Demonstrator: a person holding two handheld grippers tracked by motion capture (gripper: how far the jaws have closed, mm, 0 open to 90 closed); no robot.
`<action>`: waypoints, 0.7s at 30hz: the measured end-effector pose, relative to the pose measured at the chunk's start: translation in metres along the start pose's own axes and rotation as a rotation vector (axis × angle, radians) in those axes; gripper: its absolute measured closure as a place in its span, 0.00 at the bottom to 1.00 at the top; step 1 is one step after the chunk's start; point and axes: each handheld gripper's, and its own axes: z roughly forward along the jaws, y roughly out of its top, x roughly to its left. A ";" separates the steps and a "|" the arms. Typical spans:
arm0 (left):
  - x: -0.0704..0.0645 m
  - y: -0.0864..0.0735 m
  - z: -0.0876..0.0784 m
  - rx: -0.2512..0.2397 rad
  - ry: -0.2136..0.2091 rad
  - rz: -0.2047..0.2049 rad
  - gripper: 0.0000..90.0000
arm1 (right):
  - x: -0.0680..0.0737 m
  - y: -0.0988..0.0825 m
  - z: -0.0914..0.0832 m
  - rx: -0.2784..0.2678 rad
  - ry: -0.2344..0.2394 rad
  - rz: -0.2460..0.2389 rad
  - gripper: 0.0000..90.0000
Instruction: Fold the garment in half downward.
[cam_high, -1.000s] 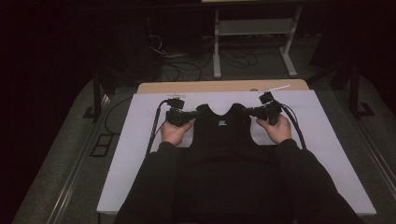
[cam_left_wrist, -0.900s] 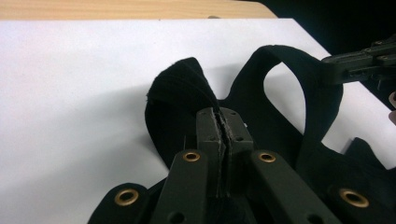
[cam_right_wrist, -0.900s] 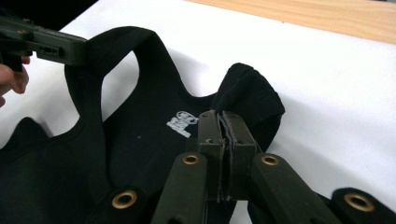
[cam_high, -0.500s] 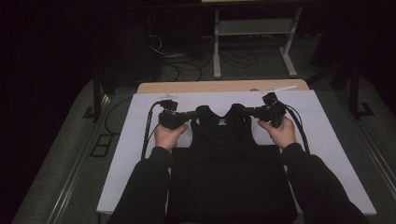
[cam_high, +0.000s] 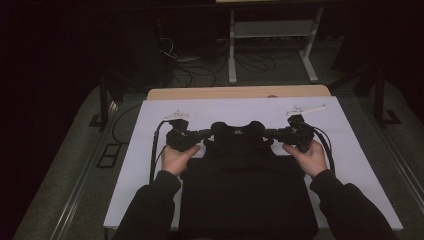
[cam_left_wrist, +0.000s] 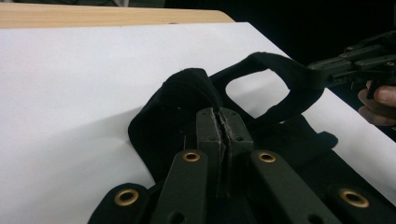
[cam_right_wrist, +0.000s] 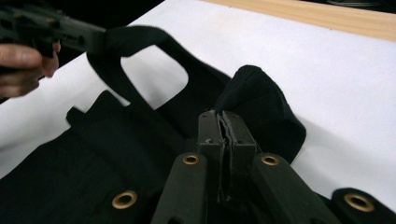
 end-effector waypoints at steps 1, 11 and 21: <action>-0.001 -0.001 -0.001 0.001 -0.002 0.002 0.96 | 0.002 -0.001 -0.002 0.000 0.004 -0.001 0.95; -0.010 -0.009 -0.013 0.001 -0.024 0.028 0.96 | 0.010 -0.011 -0.012 0.007 0.013 -0.022 0.95; -0.008 -0.022 -0.020 0.008 -0.023 0.022 0.96 | 0.009 -0.021 -0.020 0.010 0.011 -0.011 0.95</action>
